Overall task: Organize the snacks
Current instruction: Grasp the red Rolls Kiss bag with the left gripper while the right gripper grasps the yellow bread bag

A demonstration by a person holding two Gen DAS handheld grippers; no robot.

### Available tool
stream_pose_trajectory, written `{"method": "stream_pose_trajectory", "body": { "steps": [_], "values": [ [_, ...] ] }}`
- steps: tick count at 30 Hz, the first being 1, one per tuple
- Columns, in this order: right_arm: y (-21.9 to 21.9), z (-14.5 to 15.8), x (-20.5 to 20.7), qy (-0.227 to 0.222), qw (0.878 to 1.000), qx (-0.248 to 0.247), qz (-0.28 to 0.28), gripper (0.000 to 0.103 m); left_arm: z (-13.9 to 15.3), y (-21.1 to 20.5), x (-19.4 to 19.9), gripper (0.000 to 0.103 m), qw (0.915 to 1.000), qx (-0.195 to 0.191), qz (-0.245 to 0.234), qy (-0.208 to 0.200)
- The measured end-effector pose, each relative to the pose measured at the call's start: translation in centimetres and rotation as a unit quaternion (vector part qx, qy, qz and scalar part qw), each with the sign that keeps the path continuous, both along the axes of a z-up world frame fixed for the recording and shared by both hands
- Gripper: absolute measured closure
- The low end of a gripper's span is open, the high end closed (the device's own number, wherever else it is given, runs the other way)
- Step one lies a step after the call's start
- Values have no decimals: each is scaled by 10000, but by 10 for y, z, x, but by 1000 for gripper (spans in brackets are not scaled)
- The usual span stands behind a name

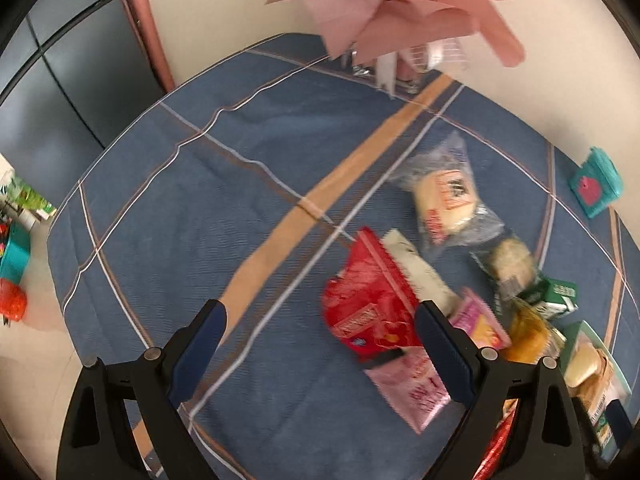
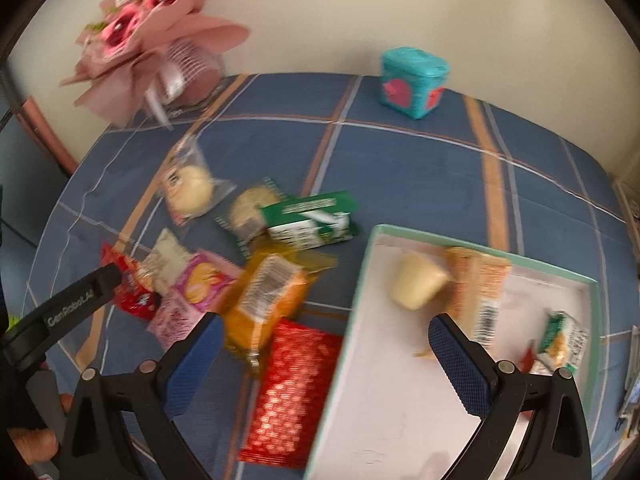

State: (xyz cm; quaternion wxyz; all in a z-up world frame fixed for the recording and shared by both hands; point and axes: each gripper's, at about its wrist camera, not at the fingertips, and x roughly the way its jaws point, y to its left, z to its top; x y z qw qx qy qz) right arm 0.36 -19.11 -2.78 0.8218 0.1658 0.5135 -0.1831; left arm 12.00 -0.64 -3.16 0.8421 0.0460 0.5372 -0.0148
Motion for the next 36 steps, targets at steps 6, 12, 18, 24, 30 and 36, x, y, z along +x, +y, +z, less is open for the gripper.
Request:
{"method": "stream_pose_trajectory", "body": {
  "steps": [6, 12, 18, 24, 30, 36],
  "values": [
    [25, -10, 16, 141, 9997, -45, 198, 0, -1, 16, 12, 8, 9999, -88, 100, 54],
    [34, -16, 24, 226, 9995, -84, 225, 0, 3, 25, 17, 8, 9996, -273, 93, 53],
    [34, -26, 27, 358, 9992, -12, 177, 0, 2, 30, 19, 8, 9988, -462, 58, 163],
    [27, -30, 25, 434, 9990, -36, 73, 0, 2, 30, 19, 8, 9975, -638, -134, 255],
    [18, -26, 23, 263, 9995, 134, -102, 0, 6, 37, 22, 8, 9977, -591, -319, 116],
    [24, -23, 30, 90, 9997, 200, -119, 0, 7, 36, 28, 8, 9950, -900, -424, 111]
  ]
}}
